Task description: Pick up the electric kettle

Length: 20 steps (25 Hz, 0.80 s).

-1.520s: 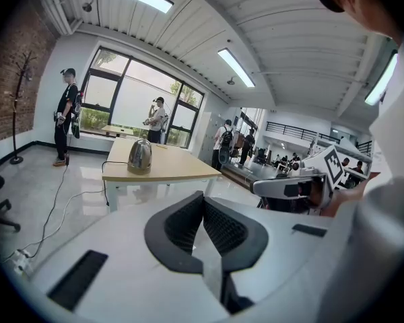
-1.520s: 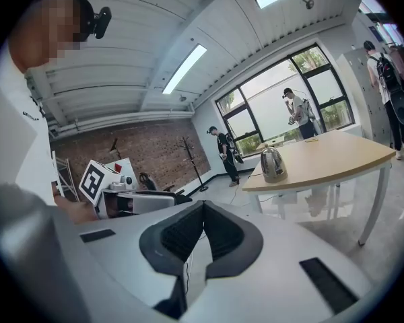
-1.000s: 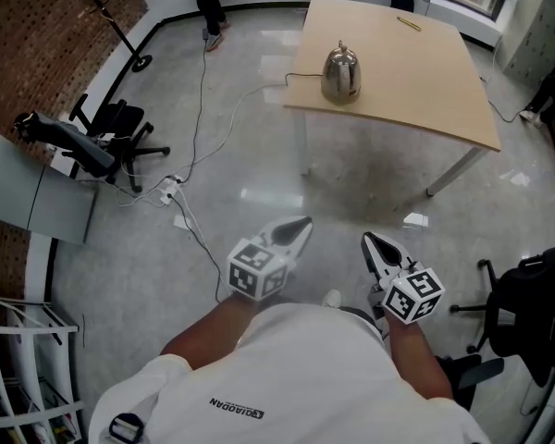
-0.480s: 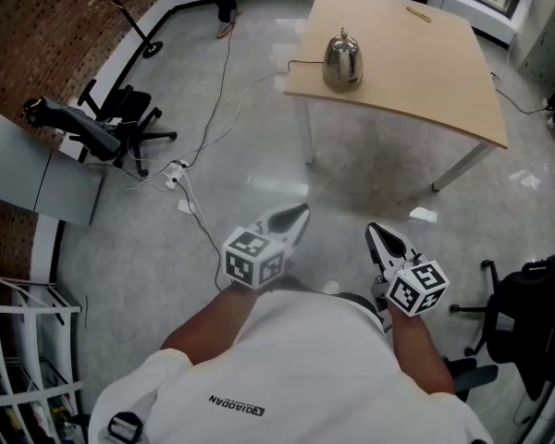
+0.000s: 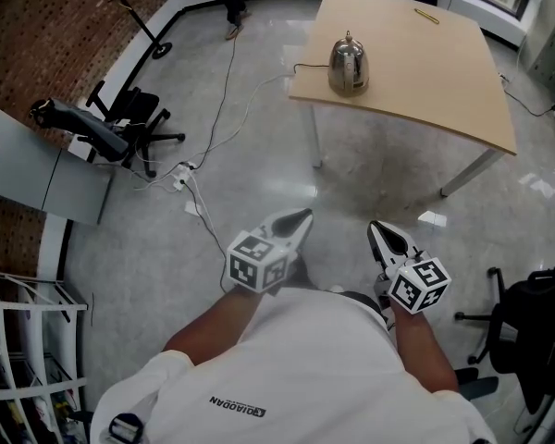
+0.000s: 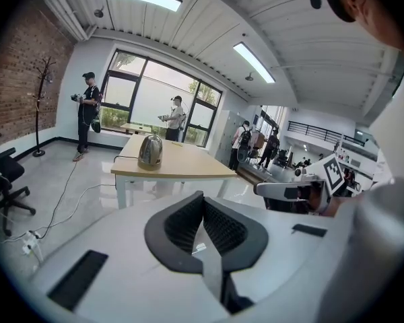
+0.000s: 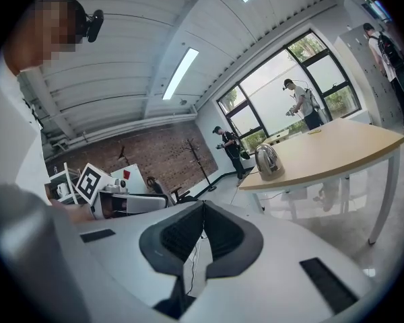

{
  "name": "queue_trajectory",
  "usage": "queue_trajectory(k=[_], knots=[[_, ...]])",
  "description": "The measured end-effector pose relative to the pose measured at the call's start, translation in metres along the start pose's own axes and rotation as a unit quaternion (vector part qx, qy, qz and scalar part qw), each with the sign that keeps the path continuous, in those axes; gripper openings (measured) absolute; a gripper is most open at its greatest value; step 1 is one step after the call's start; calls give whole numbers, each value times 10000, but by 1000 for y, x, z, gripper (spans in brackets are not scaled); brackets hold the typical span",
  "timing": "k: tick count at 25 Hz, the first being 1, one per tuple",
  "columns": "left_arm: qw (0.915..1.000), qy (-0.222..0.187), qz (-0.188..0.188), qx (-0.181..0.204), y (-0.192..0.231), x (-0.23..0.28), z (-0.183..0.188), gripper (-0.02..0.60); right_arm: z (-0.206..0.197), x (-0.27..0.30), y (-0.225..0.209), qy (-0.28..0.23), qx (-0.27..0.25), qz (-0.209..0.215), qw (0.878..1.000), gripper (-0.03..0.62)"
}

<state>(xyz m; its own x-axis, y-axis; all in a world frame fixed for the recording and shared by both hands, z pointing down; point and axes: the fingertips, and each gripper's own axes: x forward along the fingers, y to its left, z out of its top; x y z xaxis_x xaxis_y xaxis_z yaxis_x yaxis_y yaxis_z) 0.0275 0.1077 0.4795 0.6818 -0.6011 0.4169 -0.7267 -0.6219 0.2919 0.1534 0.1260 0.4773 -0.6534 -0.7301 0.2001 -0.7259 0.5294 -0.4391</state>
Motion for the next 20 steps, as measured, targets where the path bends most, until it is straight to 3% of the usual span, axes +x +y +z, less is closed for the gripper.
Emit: queue_trajectory(k=[13,20], knots=[[9994,71,-330,44,32,50,23,-5,0,35,-42,196,146,-370,9990,21],[9994,197,-296,51,86,62,39,-5,9,88,-56,254,303,-514,9979,21]])
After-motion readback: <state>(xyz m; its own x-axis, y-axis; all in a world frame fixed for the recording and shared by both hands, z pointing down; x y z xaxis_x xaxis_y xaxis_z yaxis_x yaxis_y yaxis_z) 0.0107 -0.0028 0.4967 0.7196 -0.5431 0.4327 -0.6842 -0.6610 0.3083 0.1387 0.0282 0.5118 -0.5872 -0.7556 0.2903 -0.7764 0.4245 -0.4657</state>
